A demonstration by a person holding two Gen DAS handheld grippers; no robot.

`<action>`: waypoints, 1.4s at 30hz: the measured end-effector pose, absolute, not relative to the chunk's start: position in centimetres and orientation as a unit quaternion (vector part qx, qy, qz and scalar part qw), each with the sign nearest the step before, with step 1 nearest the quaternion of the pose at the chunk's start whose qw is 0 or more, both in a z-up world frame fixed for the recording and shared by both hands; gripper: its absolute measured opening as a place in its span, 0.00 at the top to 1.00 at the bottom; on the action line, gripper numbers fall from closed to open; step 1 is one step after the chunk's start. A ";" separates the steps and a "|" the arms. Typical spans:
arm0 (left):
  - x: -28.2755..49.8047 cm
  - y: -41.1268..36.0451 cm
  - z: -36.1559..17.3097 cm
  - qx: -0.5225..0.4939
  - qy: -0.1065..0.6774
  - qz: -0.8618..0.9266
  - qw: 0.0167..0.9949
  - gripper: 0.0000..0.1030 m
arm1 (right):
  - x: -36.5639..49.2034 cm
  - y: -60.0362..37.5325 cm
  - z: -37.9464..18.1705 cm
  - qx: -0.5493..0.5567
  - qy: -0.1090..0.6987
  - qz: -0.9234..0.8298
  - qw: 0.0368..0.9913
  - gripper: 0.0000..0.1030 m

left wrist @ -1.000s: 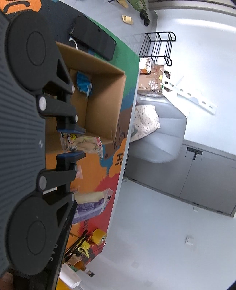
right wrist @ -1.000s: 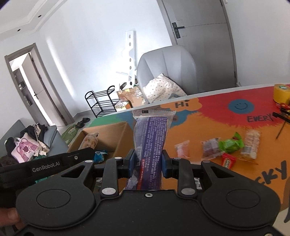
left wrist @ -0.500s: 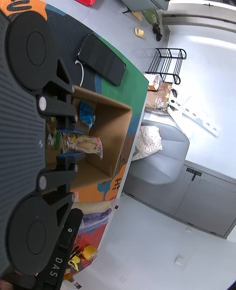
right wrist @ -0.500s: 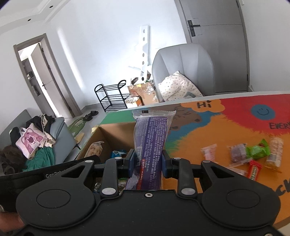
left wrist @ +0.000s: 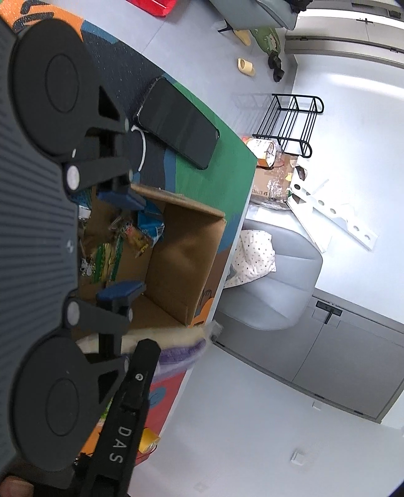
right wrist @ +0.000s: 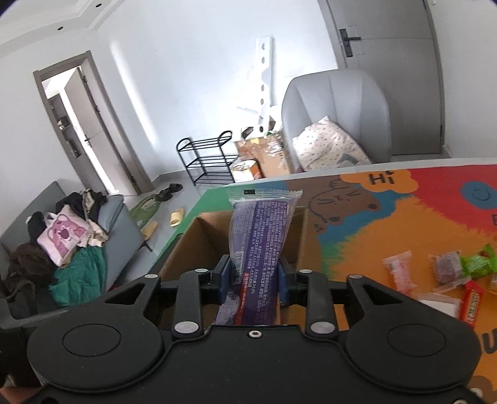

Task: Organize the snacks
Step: 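Carry both packets into the box and open both tools, then move both open tools back over the pile and grasp the white black-sesame packet with the left tool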

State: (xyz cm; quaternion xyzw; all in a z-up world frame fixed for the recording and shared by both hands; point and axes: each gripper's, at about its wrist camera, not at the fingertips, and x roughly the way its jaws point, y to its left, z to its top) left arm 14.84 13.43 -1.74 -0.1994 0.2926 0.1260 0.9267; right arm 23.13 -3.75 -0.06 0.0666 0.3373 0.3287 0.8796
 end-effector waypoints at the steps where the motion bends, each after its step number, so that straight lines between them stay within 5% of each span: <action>1: 14.7 13.4 -1.7 -0.200 0.292 0.128 0.927 0.44 | 23.1 -3.8 -0.1 0.068 0.337 0.325 0.881 0.58; 7: 14.6 12.8 -1.7 -0.189 0.290 0.117 0.931 0.24 | 22.9 -5.3 -0.4 0.069 0.341 0.304 0.887 0.55; 11: 14.9 12.2 -1.9 -0.179 0.289 0.119 0.933 0.20 | 22.7 -7.1 -0.9 0.069 0.348 0.284 0.891 0.49; 18: 15.6 10.9 -2.3 -0.178 0.302 0.125 0.928 0.18 | 22.3 -10.4 -1.7 0.078 0.357 0.261 0.893 0.41; 23: 16.1 9.1 -2.0 -0.168 0.307 0.110 0.930 0.15 | 22.0 -12.8 -1.7 0.088 0.357 0.252 0.895 0.23; 29: 16.6 6.6 -1.6 -0.159 0.308 0.085 0.934 0.13 | 22.0 -15.8 -1.9 0.108 0.358 0.233 0.898 0.13; 42: 18.0 1.6 -1.6 -0.136 0.317 0.042 0.938 0.13 | 21.8 -21.8 -2.6 0.137 0.352 0.188 0.907 0.09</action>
